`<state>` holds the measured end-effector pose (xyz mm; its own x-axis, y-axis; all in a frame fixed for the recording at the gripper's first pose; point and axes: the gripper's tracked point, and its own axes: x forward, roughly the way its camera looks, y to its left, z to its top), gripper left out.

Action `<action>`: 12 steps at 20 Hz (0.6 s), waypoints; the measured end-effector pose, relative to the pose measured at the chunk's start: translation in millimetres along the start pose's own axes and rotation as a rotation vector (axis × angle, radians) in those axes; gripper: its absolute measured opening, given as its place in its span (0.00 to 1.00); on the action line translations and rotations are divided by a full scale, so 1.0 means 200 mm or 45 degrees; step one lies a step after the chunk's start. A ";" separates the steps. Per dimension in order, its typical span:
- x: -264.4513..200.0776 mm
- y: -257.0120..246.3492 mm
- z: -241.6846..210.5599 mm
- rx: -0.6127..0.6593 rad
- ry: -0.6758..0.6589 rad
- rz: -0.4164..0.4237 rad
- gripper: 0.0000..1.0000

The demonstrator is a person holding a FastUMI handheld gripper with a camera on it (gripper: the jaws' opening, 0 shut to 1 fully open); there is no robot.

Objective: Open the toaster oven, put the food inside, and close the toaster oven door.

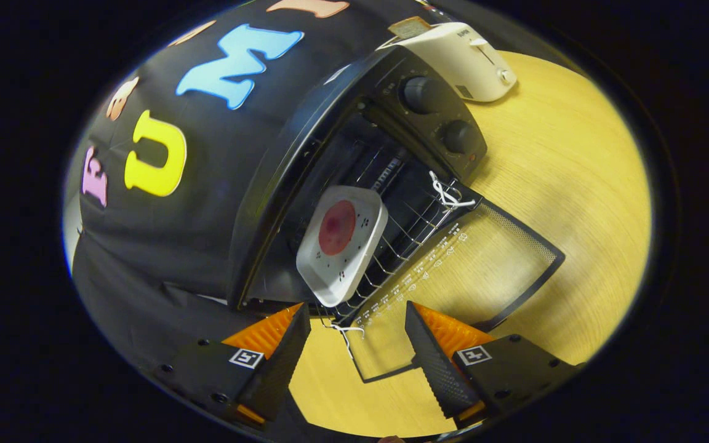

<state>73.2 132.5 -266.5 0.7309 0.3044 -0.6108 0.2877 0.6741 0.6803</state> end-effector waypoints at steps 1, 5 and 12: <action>-0.01 0.00 -0.02 -0.062 0.009 -0.008 0.98; -0.06 -0.02 -0.09 -0.288 0.064 -0.049 0.98; -0.13 -0.22 -0.15 -0.658 0.123 -0.224 0.98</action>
<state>23.1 114.4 -292.8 0.6324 0.2011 -0.7480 0.0414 0.9556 0.2919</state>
